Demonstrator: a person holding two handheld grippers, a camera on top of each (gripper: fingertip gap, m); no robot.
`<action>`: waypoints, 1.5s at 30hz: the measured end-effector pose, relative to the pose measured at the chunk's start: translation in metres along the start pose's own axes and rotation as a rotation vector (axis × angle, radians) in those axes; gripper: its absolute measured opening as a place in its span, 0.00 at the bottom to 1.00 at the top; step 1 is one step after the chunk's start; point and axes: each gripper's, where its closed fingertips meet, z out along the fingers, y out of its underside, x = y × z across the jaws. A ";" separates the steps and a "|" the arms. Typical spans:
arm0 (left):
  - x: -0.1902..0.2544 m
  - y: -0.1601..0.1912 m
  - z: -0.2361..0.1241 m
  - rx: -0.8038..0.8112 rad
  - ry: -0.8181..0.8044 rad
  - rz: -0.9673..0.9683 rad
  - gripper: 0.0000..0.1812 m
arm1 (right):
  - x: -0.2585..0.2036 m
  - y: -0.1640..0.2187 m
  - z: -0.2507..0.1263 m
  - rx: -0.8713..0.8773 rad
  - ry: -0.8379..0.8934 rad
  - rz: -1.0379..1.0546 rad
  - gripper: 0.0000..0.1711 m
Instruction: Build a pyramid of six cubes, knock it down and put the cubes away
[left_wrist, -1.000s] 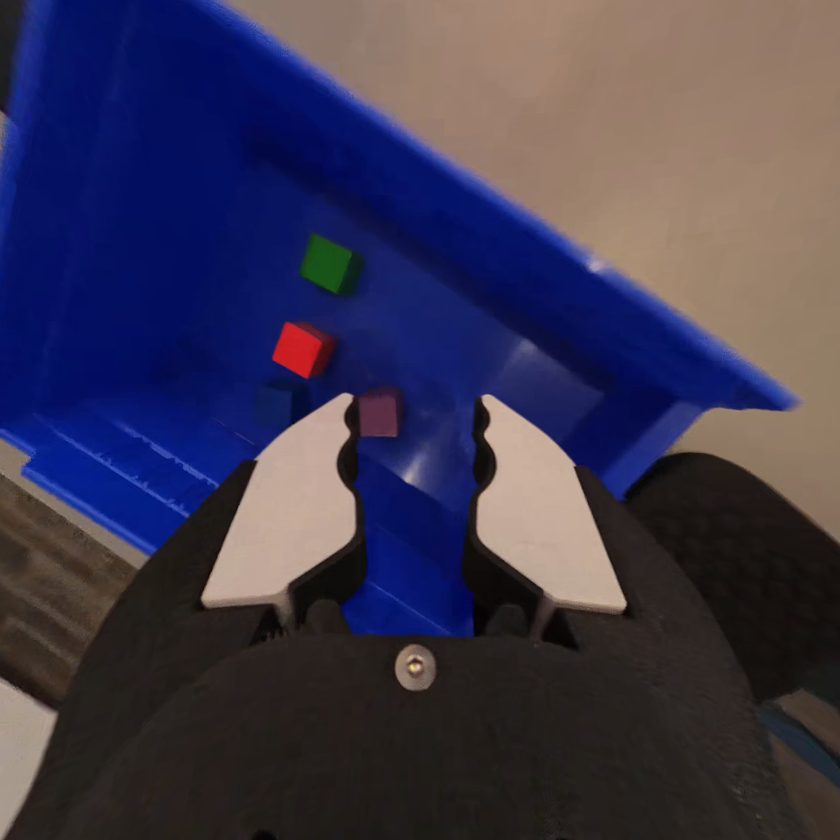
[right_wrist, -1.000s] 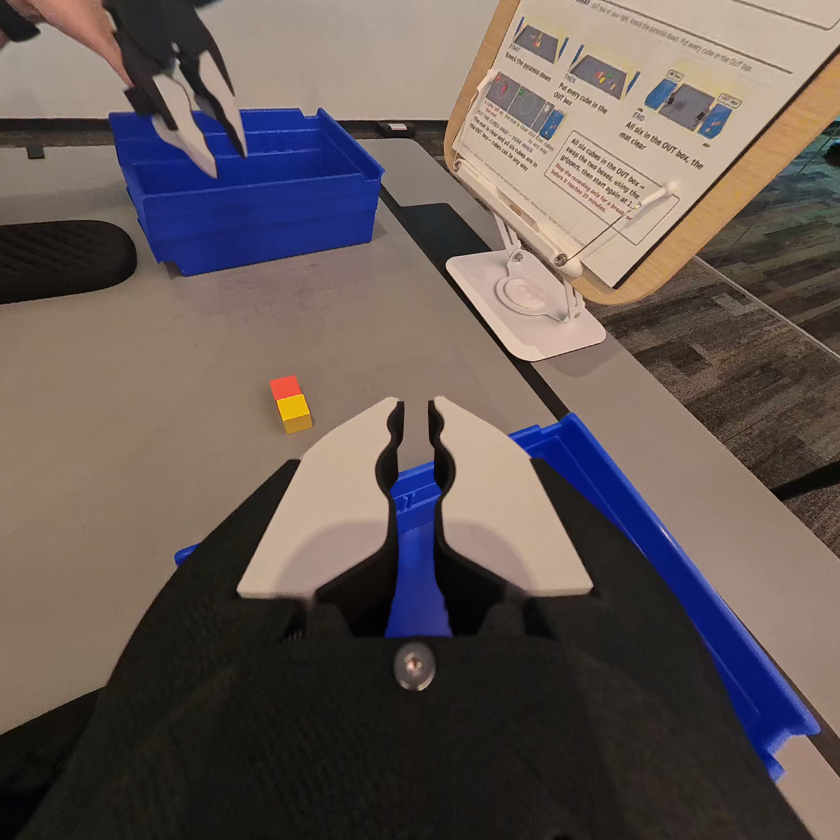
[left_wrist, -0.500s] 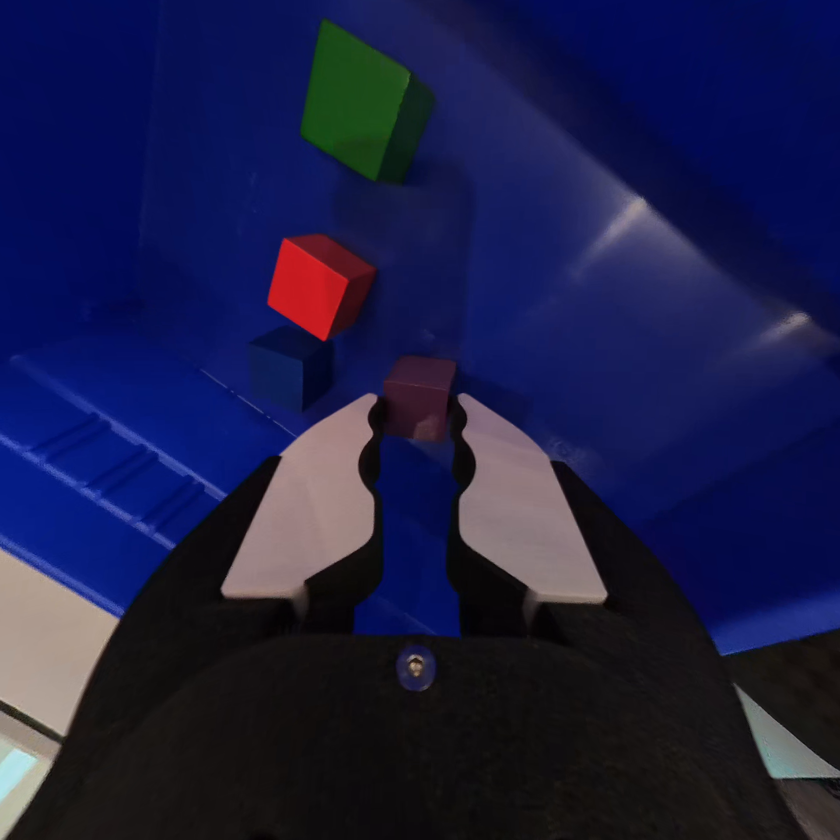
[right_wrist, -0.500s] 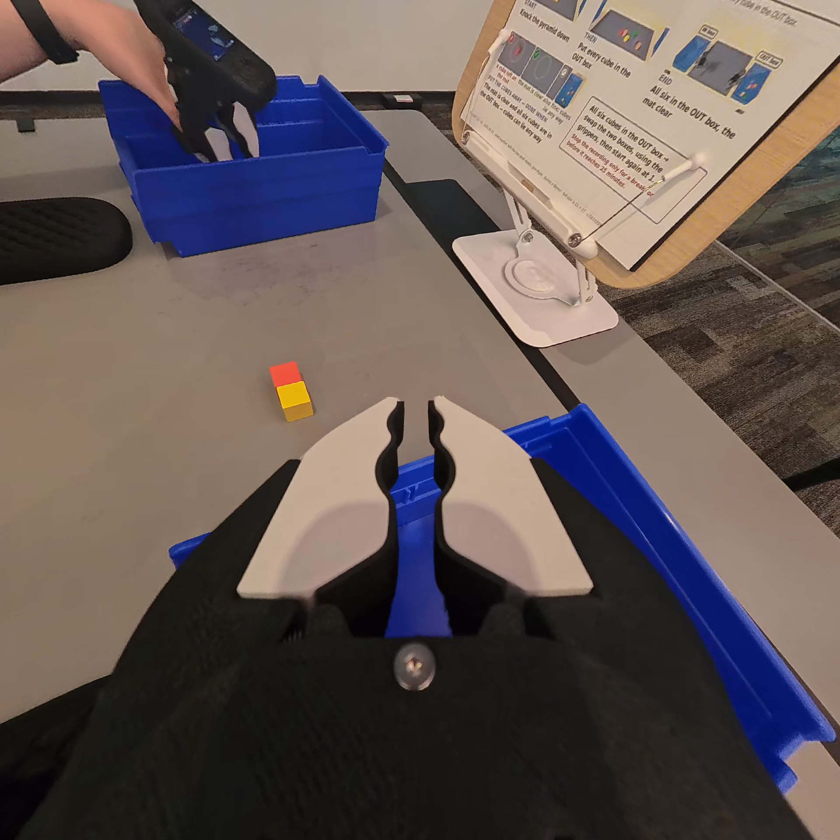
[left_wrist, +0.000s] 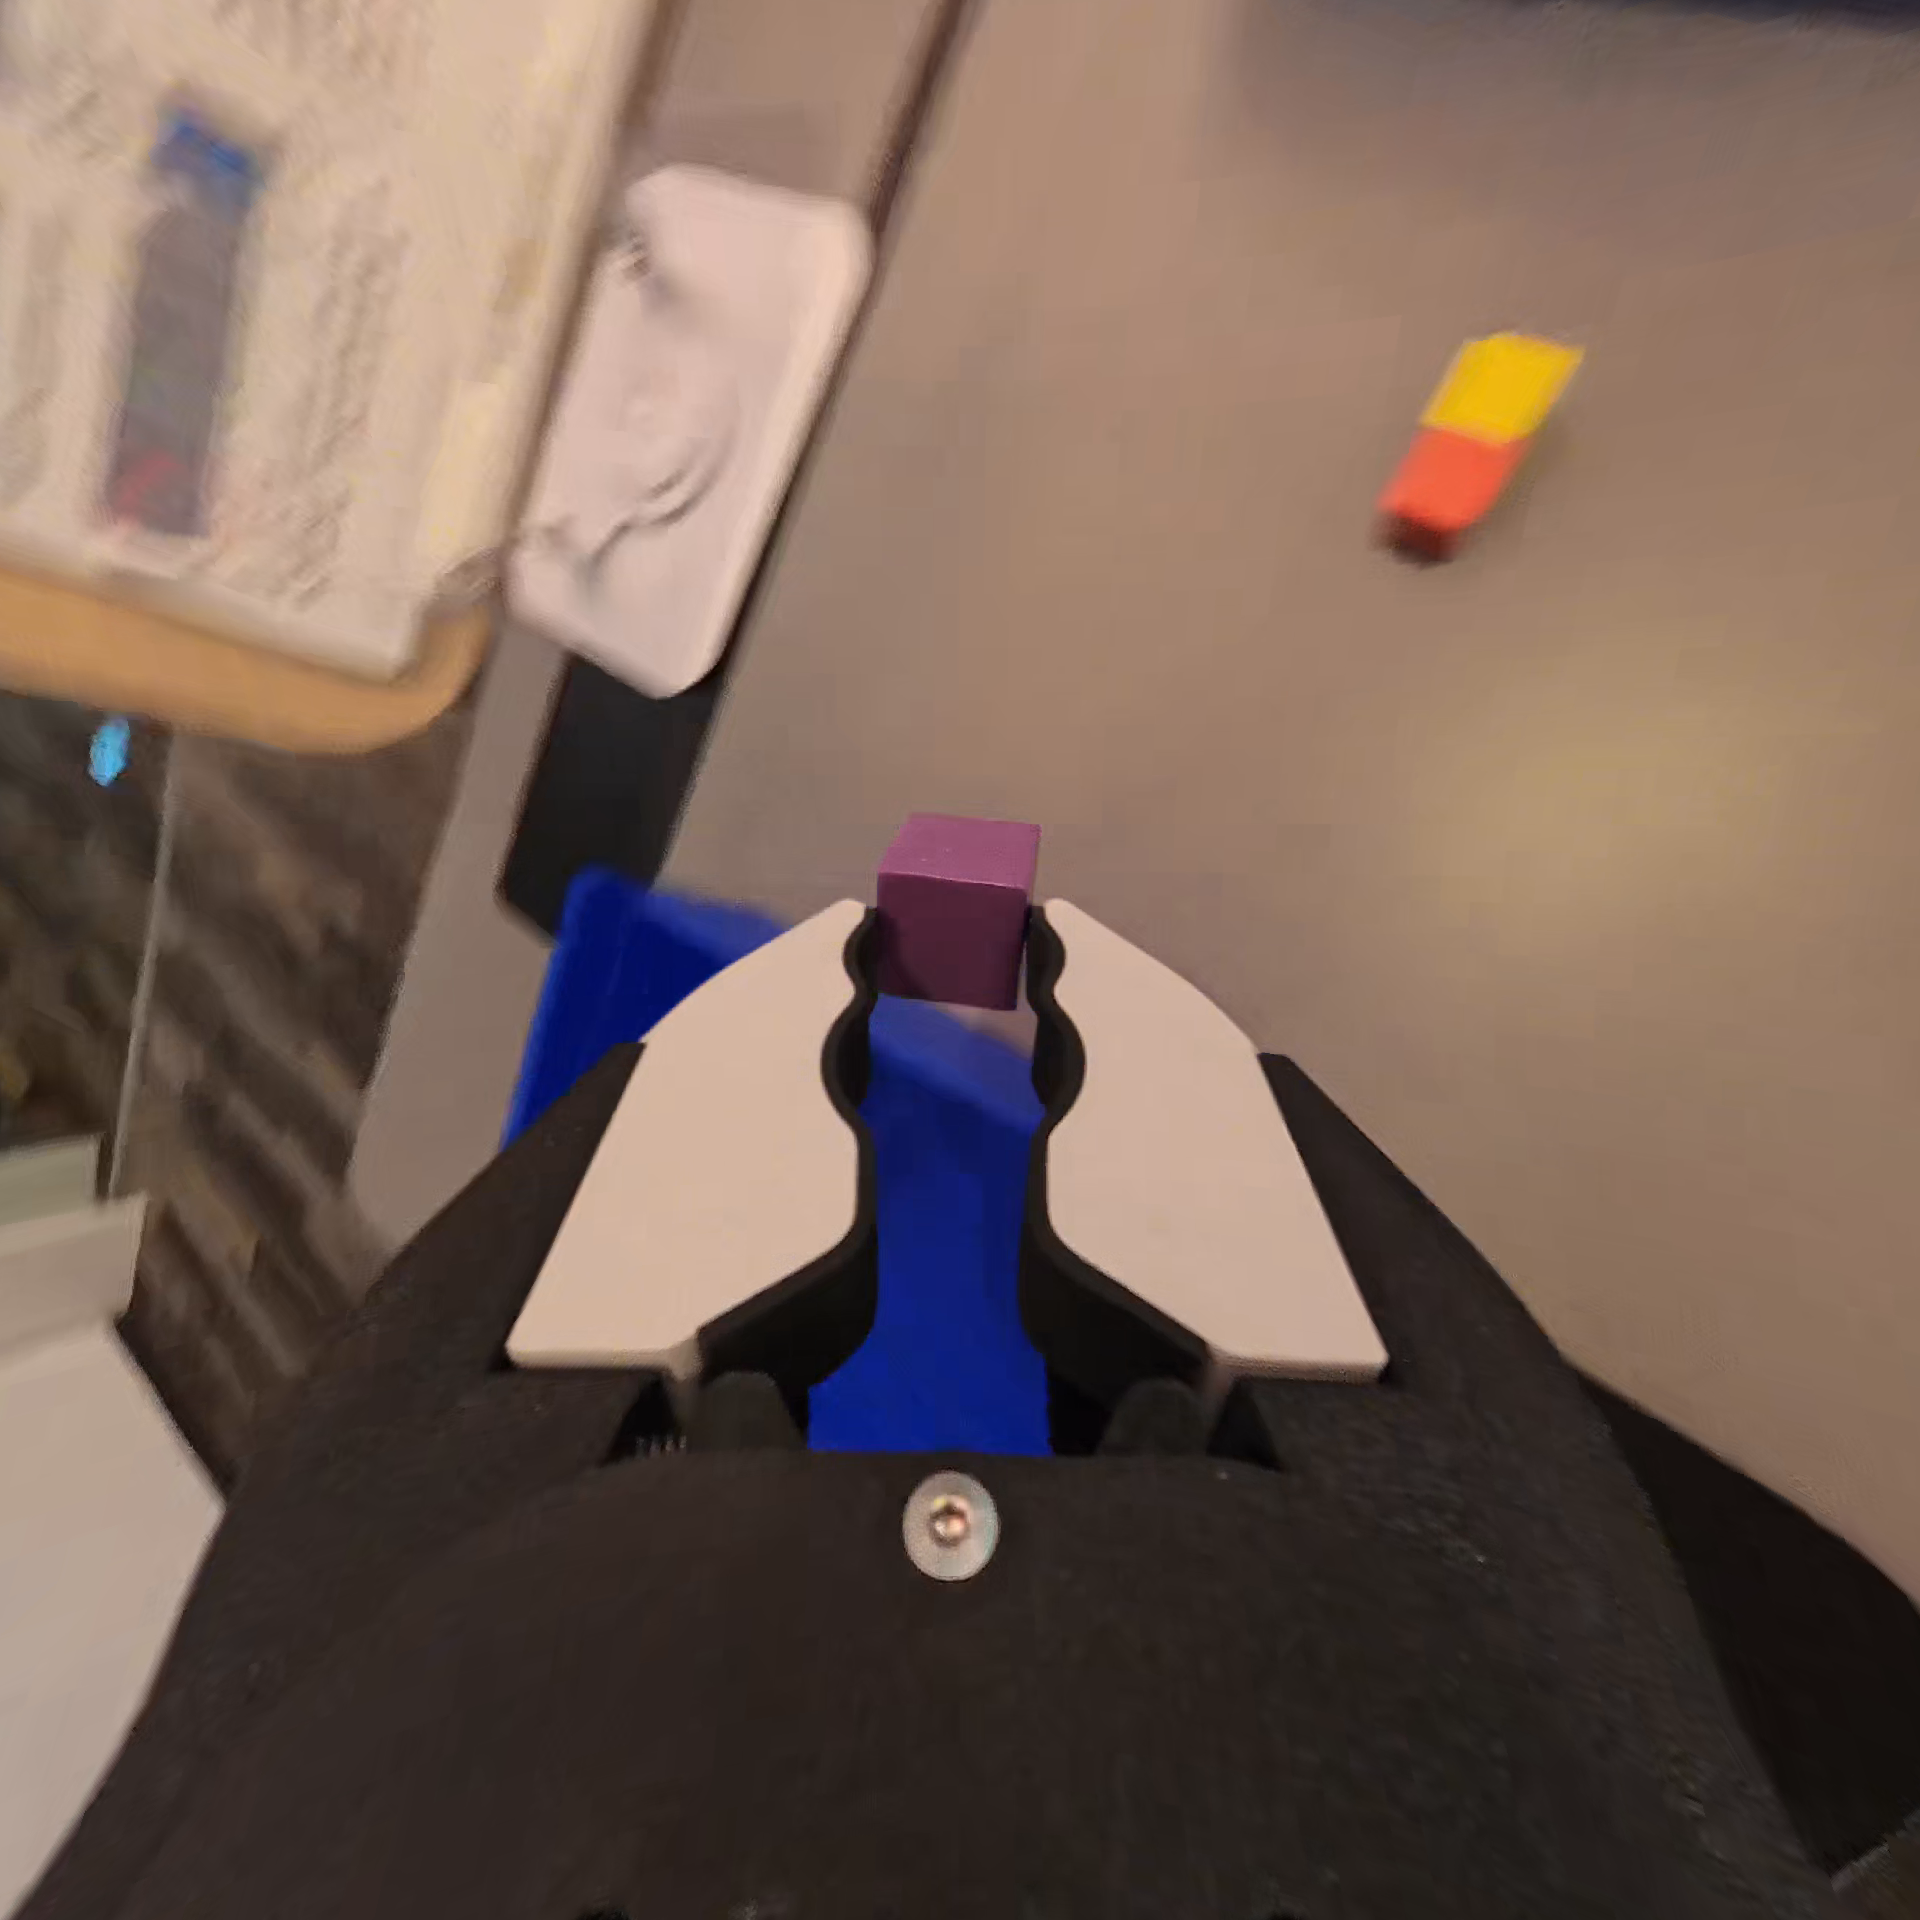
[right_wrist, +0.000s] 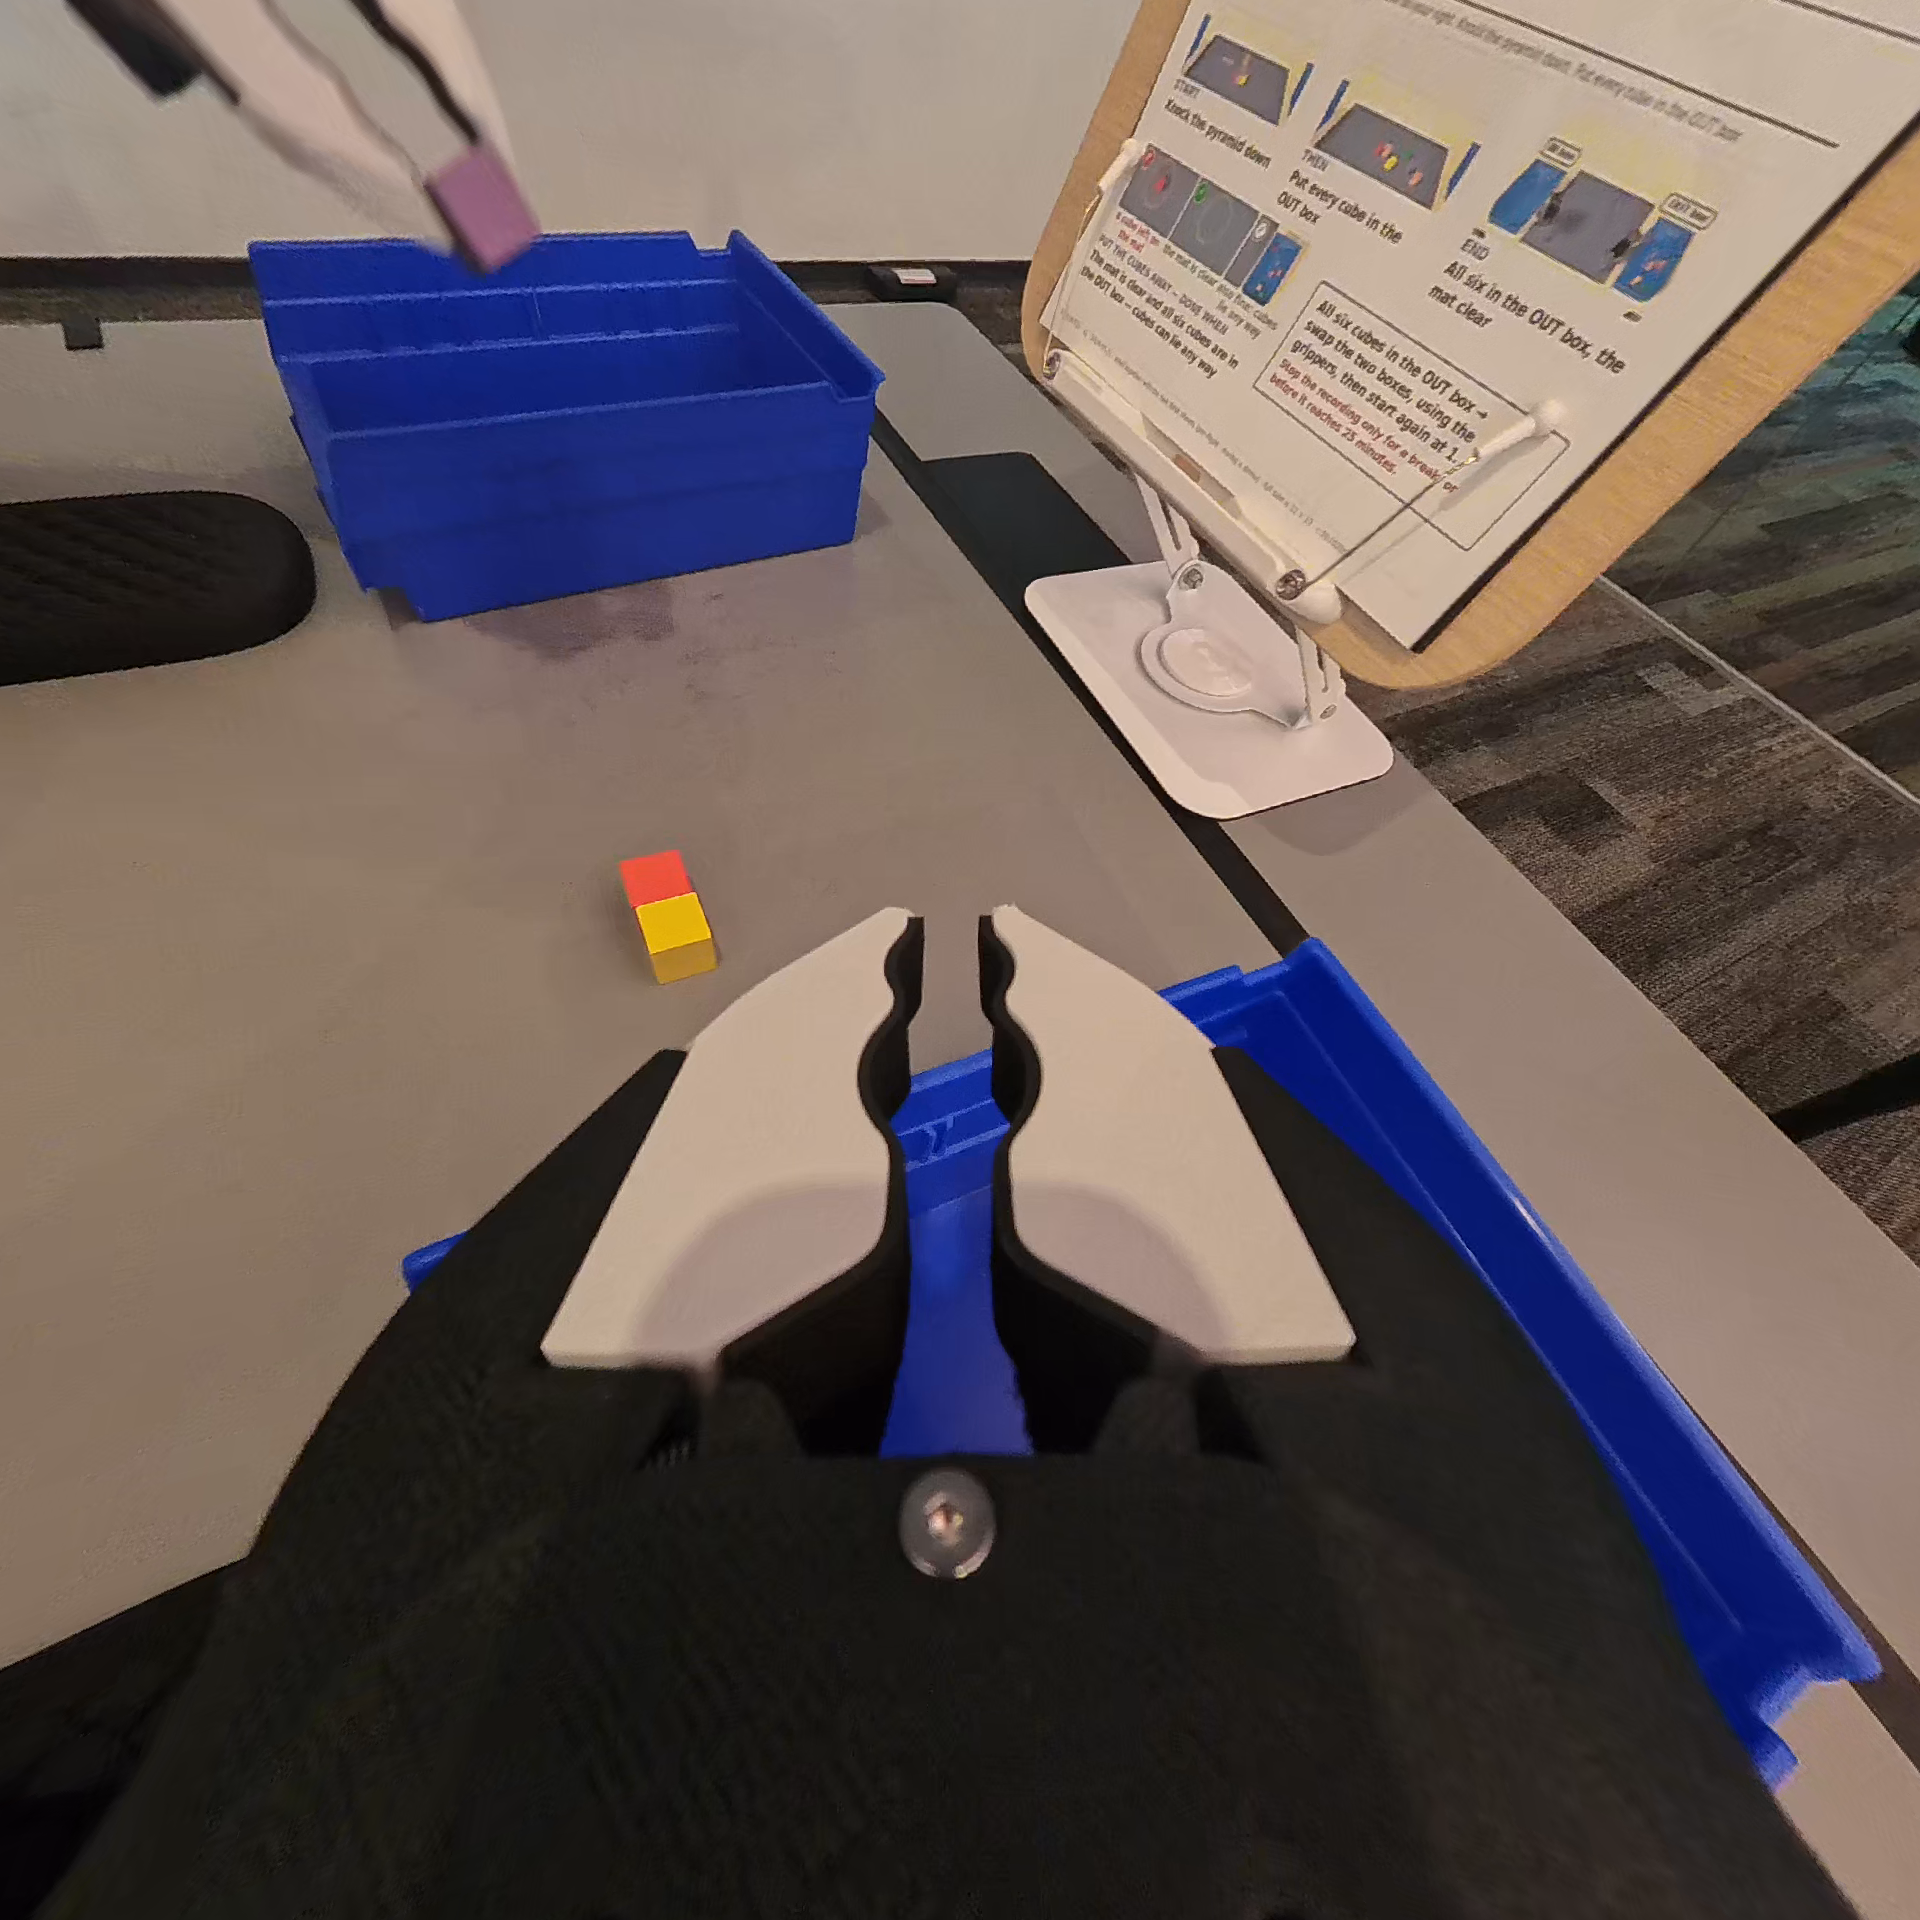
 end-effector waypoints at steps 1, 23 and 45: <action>0.025 -0.011 0.012 -0.003 0.064 0.047 0.15 | -0.001 0.000 0.001 -0.004 -0.003 -0.003 0.06; 0.136 -0.021 0.166 -0.285 0.330 0.291 0.15 | -0.011 -0.002 0.004 -0.017 -0.049 -0.020 0.06; 0.140 -0.029 0.171 -0.305 0.346 0.346 0.15 | -0.011 0.004 0.007 -0.038 -0.065 -0.008 0.06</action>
